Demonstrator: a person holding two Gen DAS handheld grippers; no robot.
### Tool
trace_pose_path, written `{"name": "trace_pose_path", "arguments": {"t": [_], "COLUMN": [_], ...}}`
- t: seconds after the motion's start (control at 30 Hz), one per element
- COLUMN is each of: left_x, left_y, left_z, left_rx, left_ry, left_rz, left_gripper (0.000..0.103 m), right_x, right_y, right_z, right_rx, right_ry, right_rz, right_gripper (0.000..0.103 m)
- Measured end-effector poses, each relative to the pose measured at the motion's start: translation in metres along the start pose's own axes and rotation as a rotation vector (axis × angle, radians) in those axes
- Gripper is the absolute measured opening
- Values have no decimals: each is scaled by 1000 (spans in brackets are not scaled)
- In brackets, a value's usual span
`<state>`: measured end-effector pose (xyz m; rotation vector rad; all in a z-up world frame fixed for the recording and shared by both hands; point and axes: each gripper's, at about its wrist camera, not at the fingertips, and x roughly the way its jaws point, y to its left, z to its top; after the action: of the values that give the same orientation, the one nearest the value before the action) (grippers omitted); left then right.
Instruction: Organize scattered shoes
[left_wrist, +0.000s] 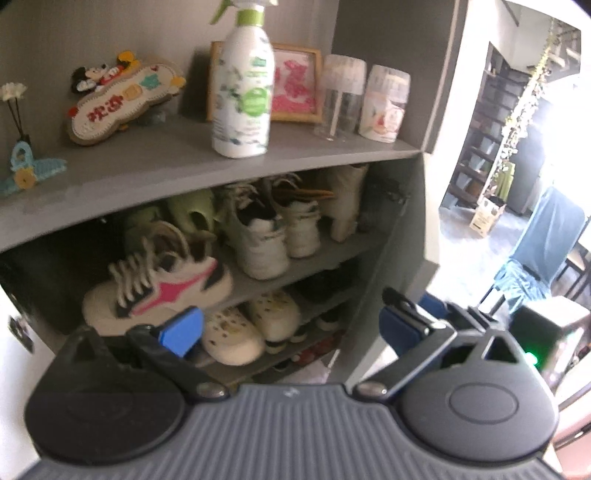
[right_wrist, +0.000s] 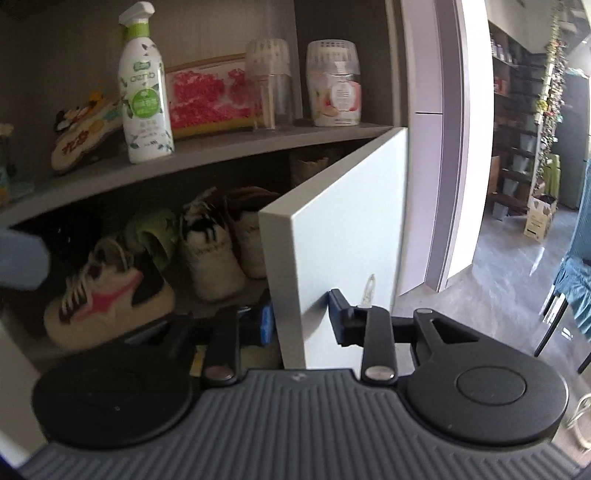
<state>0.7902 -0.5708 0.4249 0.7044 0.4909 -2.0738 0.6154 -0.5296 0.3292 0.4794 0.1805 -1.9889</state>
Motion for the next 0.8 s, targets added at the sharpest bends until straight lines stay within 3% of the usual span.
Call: {"name": "trace_pose_path", "arguments": {"t": [0.23,0.47,0.67,0.8], "left_x": [4,10,5,15], "left_y": [36,61,79,87], "left_z": [-7,-18,-27,-34], "left_rx": [-28,-67,-149,-168], "left_ry": [30,60,-25,-7], "left_rz": [-1,-3,16,54], "left_gripper": [103,103,103,103], "right_x": [36,62,89,104], "right_y": [62,90,107,117], "right_z": [3,13,22,29], "right_rx": [45,47,12,19], "right_ry": [-50,-59,-69,-65], "right_rz": [-90,-114,-108,-118], "right_gripper": [41,46,53,56]}}
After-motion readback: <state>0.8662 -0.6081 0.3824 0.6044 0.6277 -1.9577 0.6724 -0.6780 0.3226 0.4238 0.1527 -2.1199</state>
